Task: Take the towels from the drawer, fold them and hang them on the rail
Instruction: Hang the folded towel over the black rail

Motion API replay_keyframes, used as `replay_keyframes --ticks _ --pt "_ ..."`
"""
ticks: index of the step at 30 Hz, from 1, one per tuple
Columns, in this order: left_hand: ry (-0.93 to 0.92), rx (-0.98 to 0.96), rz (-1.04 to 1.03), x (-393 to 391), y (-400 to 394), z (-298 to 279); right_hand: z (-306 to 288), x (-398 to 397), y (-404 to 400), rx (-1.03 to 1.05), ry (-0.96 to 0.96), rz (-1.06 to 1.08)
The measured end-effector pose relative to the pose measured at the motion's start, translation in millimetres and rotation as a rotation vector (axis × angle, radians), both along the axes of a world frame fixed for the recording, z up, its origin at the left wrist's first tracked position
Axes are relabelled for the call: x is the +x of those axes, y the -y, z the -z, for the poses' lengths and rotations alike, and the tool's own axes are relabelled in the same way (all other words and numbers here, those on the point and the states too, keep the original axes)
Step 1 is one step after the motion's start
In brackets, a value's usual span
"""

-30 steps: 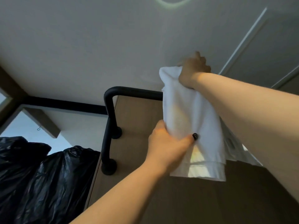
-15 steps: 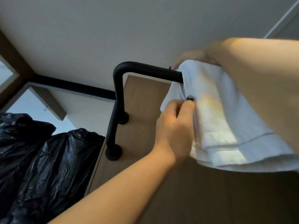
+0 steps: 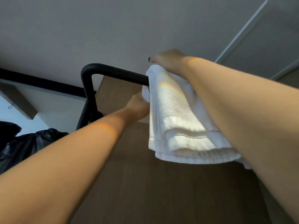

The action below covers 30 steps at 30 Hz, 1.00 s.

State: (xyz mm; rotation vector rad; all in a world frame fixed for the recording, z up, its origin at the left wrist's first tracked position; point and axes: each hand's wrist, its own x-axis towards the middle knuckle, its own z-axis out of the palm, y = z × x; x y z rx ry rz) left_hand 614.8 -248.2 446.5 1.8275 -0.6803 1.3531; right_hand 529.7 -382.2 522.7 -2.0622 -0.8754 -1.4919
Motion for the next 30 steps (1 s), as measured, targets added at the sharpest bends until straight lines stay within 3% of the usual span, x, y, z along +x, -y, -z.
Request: replay_keyframes --ticks 2,5,11,22,26,30 --pt "-0.083 -0.107 0.032 2 3 7 16 2 9 0.179 0.002 -0.040" --pt "-0.145 -0.230 0.234 -5 9 23 39 9 20 0.244 0.035 0.070" --pt "-0.300 -0.137 0.509 -24 15 48 80 7 35 0.235 0.111 0.107" --pt "-0.366 -0.121 0.772 -29 20 82 108 15 5 0.355 0.168 0.170" --pt "-0.350 -0.097 0.653 -38 16 83 126 15 1 0.480 0.212 0.069" --pt "-0.294 -0.065 0.514 -44 18 85 121 4 15 0.576 0.131 -0.122"
